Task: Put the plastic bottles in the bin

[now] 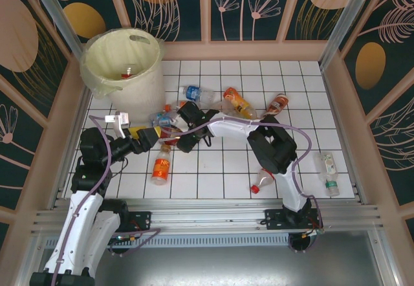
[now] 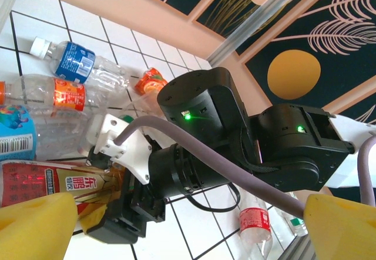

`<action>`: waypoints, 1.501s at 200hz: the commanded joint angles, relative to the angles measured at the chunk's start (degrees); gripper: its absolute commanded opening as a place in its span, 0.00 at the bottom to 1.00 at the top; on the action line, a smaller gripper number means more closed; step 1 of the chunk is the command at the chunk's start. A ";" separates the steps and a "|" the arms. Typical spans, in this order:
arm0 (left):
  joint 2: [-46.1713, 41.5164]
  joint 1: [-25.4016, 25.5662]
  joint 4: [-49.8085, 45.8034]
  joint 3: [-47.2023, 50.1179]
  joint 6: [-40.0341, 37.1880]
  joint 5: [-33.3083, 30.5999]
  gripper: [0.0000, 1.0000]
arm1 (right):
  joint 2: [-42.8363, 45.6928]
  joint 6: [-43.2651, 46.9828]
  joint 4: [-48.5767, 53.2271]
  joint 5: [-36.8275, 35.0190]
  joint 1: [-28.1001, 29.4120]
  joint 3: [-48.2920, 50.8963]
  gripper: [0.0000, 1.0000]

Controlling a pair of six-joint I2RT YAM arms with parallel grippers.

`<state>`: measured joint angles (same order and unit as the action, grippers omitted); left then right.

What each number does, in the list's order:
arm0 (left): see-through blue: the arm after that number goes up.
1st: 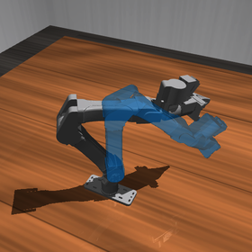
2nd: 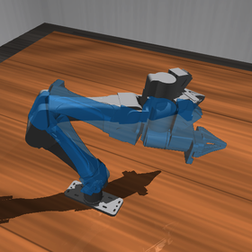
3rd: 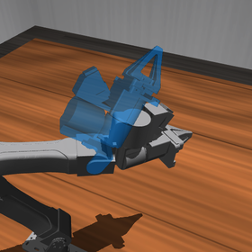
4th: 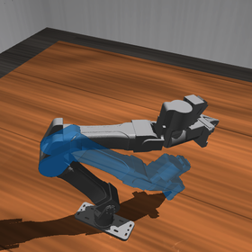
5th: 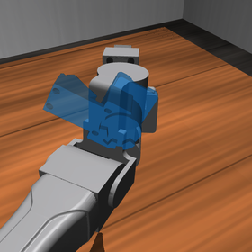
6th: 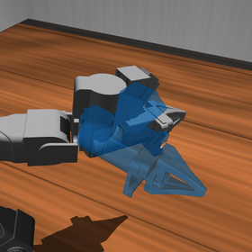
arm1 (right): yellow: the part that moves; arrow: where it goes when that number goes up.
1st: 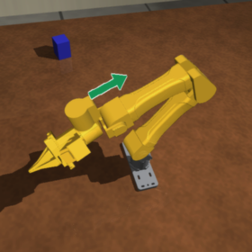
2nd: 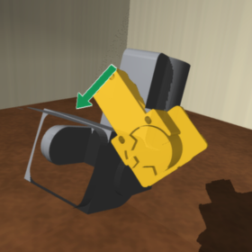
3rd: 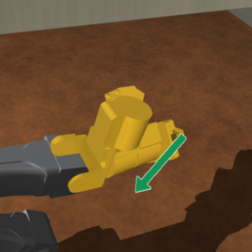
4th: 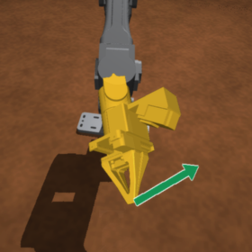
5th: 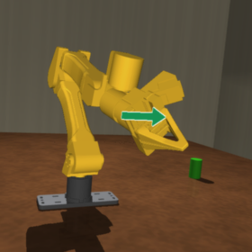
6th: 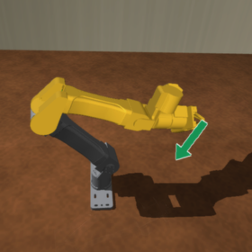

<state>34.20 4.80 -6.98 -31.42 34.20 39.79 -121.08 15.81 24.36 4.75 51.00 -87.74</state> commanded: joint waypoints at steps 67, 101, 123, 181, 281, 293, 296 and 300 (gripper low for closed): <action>0.74 -0.11 -0.44 0.41 -0.13 -4.85 0.99 | 4.13 -0.57 -1.53 2.80 -0.37 1.40 0.67; 0.43 -0.11 3.75 1.76 3.12 -5.60 0.99 | 8.19 -3.73 -4.64 7.64 -2.07 3.56 0.67; 0.66 -0.09 5.63 2.92 4.42 -6.36 0.99 | 11.07 -6.15 -7.21 11.60 -3.25 6.05 0.67; 0.67 -0.06 18.83 6.58 9.62 -0.68 0.99 | 18.95 -18.89 -17.77 27.22 -9.81 14.98 0.67; 9.84 2.72 40.42 7.57 14.27 8.67 0.99 | 31.38 -43.45 -38.67 54.19 -17.87 27.64 0.67; 11.60 4.05 42.39 6.80 13.92 8.89 0.99 | 32.62 -46.02 -41.19 56.40 -18.01 28.60 0.67; 12.18 4.36 42.97 6.61 13.86 8.91 0.99 | 32.87 -46.65 -41.87 56.95 -18.04 28.85 0.67; 12.83 4.93 43.68 6.33 13.72 8.90 0.99 | 33.29 -47.53 -42.68 57.64 -18.04 29.12 0.67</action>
<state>44.31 7.46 28.38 -22.94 48.53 46.09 -91.74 -24.10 -9.30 53.54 33.19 -60.40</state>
